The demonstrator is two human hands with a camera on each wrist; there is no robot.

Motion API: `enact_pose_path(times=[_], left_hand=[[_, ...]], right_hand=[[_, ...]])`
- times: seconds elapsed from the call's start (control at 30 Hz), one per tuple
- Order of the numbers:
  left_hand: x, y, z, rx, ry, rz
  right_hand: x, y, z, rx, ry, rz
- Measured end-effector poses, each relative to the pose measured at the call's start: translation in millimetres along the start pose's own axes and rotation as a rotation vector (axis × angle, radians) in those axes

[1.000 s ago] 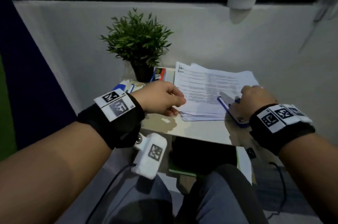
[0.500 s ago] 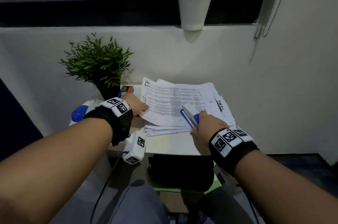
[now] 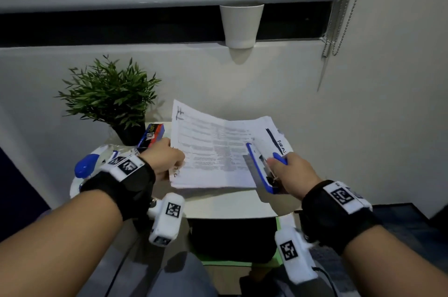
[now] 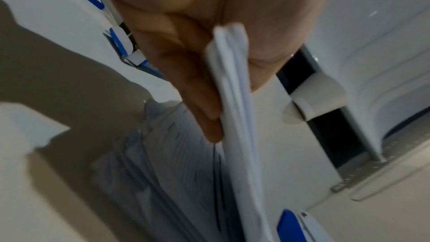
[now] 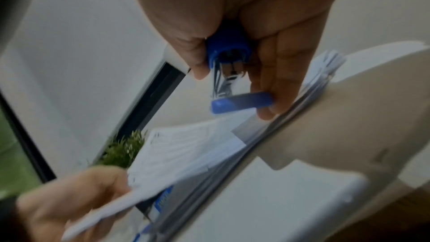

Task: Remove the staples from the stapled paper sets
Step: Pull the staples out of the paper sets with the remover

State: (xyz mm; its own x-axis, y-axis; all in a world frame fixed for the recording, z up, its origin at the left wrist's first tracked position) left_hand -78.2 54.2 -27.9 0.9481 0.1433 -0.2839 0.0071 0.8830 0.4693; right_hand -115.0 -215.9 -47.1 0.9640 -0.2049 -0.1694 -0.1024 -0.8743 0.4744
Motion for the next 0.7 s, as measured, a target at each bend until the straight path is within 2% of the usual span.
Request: enact_pose_path(times=[0.07,0.13,0.33,0.47,0.6,0.7], left_hand=[[-8,-7,-8,-0.168,0.053,-0.112],[-8,-13,-17,-0.285,0.094,-0.163],[-12,-20,-28,-0.371,0.001,-0.145],[-18,-12,-48,-0.316,-0.004,-0.140],[-29,-8,-69,-0.257,-0.015,-0.209],[-42,-11,-81,-0.257,0.016,-0.252]], right_hand=[[0,3,5,0.287,-0.104,-0.007],[-1,4,9,0.398,-0.175,-0.021],[-5,4,18,0.619,-0.264,-0.023],[-6,6,23,0.728,-0.267,-0.057],[-1,4,27,0.811,-0.227,-0.025],[3,-2,20,0.989,-0.167,-0.049]])
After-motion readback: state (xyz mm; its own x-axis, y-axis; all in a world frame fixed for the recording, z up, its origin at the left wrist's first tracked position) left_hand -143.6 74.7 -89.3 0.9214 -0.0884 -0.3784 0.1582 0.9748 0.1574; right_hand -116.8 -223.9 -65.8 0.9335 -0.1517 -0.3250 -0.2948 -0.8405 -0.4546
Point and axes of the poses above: each hand's wrist, its own x-axis towards the middle knuckle, its own y-axis out of the back of the hand, z = x × y, the point moved 3 cm from there along x, towards the middle knuckle, and after that the axes turned 3 degrees about x, right-handed, at the moved point
